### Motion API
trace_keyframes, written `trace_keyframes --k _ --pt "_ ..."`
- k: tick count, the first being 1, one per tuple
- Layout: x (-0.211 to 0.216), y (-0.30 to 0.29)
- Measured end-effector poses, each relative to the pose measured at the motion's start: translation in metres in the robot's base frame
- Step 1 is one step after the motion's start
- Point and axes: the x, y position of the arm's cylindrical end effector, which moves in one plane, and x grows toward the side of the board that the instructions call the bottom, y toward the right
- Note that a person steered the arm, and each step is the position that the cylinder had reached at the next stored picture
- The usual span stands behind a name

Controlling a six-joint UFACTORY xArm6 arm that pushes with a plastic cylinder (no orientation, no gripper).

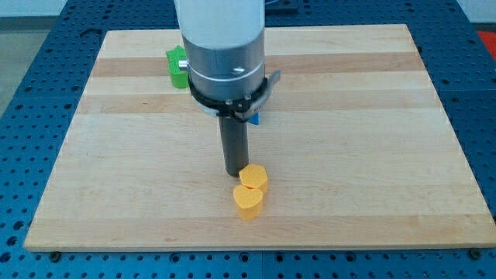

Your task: Move the green circle along with red circle slightly up

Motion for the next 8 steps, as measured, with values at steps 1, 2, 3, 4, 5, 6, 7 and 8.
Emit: trace_keyframes --k 1,2,3,4,5,6,7,8 --pt "-0.002 0.0" --pt "-0.018 0.0" --pt "-0.021 0.0" --pt "-0.021 -0.031" --pt "-0.021 -0.101" --pt "-0.042 -0.173" --pt "-0.081 -0.184" --pt "-0.085 -0.184"
